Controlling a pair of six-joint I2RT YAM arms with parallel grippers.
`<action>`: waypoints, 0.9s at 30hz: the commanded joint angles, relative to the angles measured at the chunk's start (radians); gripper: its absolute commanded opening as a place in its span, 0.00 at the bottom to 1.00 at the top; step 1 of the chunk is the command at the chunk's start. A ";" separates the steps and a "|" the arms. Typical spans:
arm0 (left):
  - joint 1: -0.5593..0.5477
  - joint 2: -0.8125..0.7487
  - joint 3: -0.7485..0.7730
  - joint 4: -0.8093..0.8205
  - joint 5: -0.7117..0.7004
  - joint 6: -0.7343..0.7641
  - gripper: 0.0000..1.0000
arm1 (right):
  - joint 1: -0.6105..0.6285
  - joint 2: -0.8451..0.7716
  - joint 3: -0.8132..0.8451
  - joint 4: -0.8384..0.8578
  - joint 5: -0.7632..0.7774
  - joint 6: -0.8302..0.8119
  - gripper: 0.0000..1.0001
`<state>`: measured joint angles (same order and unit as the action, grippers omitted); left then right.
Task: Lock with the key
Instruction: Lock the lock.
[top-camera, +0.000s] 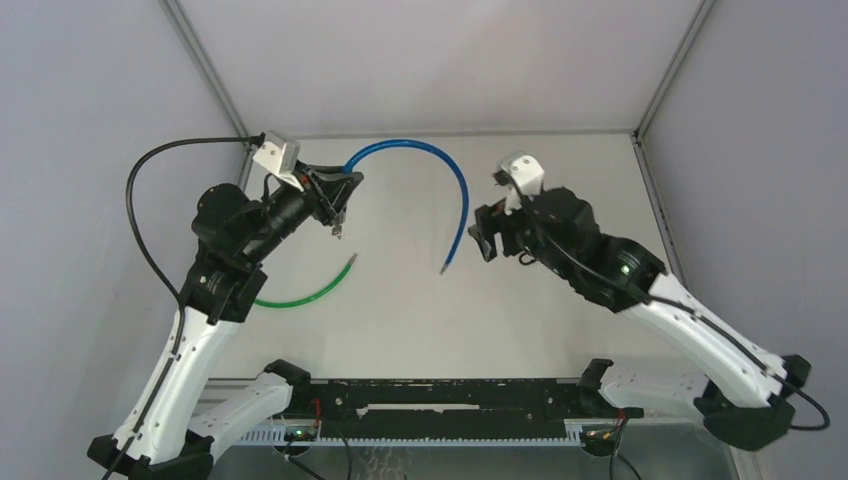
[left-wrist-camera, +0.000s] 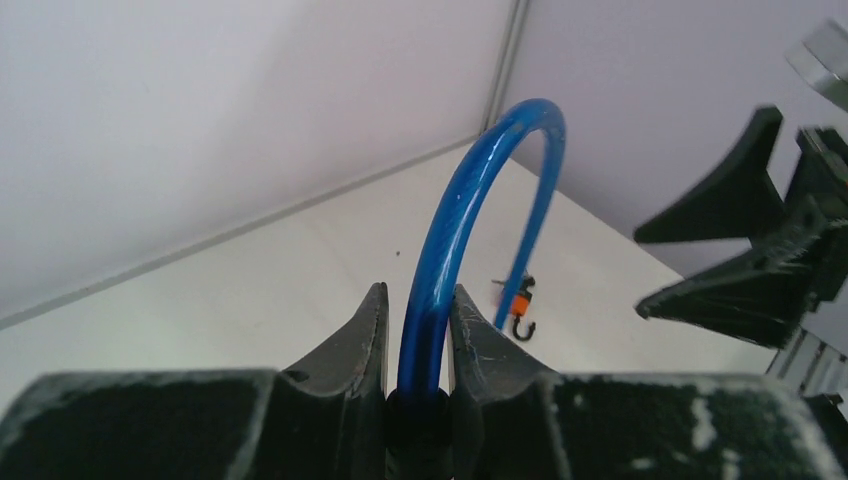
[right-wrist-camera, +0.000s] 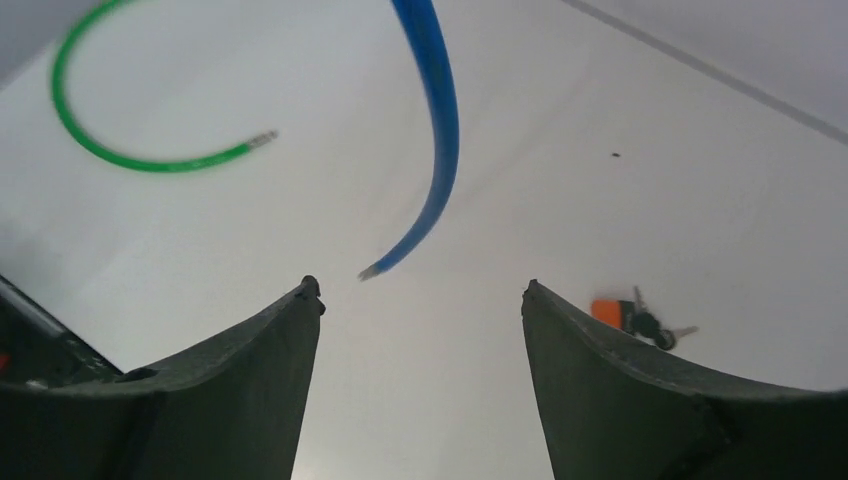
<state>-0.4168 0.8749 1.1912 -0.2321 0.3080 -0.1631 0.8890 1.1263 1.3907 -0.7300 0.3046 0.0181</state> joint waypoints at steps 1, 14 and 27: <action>-0.002 -0.041 -0.011 0.147 -0.048 -0.052 0.00 | -0.023 -0.239 -0.247 0.294 -0.032 0.147 0.79; -0.002 -0.039 0.015 0.171 -0.045 -0.059 0.00 | -0.032 -0.329 -0.683 0.658 0.017 0.468 0.79; -0.002 -0.061 0.021 0.173 -0.003 -0.079 0.00 | -0.006 -0.121 -0.753 0.850 0.054 0.635 0.59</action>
<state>-0.4168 0.8471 1.1904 -0.1658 0.2871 -0.2031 0.8722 0.9825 0.6395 -0.0036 0.3428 0.5873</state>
